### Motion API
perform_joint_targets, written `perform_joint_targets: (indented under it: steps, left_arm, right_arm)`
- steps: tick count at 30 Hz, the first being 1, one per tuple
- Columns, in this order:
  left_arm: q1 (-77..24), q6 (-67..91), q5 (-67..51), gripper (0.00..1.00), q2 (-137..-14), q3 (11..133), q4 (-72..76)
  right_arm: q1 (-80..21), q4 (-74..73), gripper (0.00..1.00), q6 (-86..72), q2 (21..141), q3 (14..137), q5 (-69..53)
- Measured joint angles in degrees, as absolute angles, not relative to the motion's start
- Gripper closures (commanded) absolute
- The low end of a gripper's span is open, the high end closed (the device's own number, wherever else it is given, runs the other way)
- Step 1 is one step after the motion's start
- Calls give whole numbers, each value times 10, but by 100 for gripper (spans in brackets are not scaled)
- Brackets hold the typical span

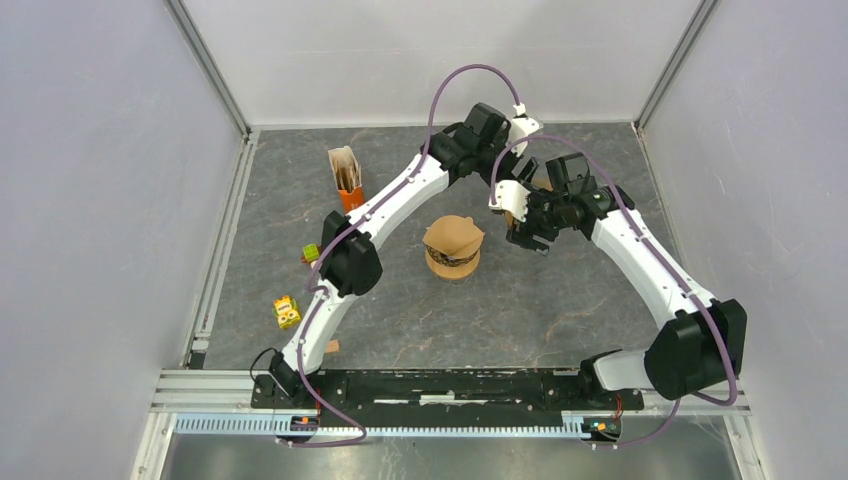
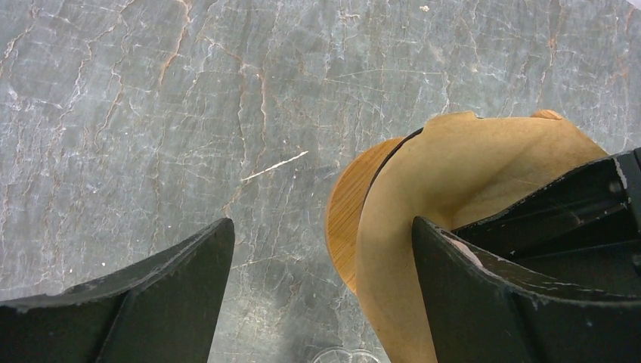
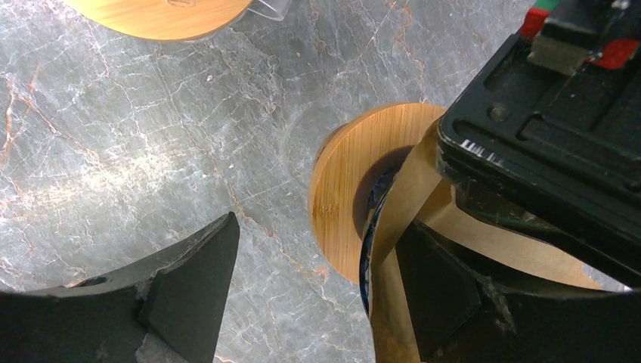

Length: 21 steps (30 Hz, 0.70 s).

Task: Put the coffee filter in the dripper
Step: Place the coffee filter in the coffee dripper.

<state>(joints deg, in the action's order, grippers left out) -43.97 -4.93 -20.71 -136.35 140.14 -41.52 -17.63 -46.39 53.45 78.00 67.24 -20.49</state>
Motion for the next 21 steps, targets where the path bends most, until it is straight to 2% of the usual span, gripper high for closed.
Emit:
perform_joint_targets:
  steps: [13, 21]
  left_arm:
    - [-435, -65, -218, 0, -1375, 1448, -438]
    - [-435, -65, -232, 0, -1375, 1458, -438]
  right_arm:
    - [-177, -482, 19, 536, 782, 697, -204]
    - [-175, -495, 19, 534, 776, 708, -208]
